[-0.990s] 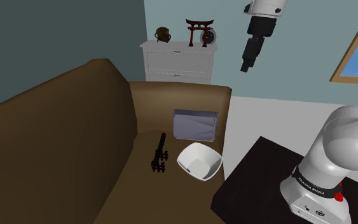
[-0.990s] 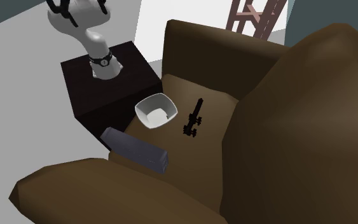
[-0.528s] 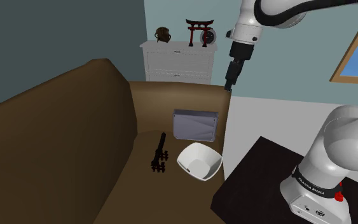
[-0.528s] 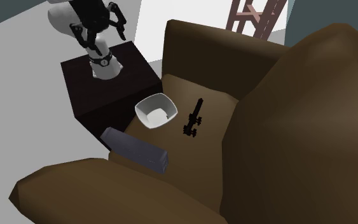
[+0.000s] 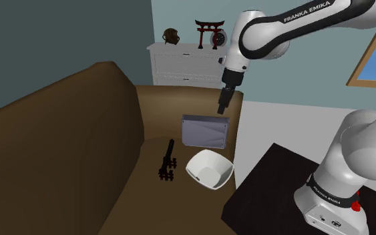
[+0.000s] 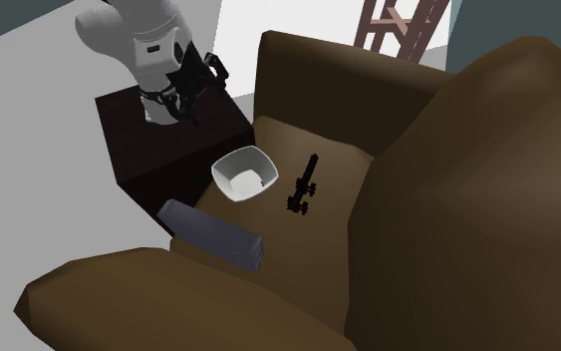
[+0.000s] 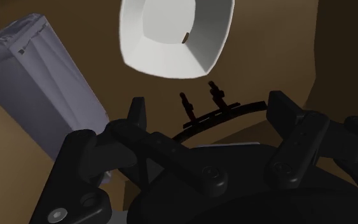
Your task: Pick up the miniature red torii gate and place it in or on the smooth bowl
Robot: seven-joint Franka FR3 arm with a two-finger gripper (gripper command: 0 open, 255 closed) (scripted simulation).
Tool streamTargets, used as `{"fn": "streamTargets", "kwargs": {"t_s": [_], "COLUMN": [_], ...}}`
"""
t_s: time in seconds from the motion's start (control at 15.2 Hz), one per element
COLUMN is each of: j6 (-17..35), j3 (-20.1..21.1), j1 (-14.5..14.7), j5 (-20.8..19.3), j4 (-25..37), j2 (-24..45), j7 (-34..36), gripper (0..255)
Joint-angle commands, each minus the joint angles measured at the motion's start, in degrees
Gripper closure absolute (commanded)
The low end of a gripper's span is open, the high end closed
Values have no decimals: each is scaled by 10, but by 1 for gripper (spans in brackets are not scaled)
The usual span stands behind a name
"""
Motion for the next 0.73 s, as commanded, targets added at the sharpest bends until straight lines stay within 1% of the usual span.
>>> {"fn": "streamTargets", "kwargs": {"t_s": [0.0,0.33,0.66], "j6": [41,121,184], "j3": [-2,-2,7], "j1": [11,40,63], "j5": [18,73,142], "j4": [-1,12,47], "j2": [40,141,247], "j7": [-21,-77,-143], "gripper": [0,0,0]}}
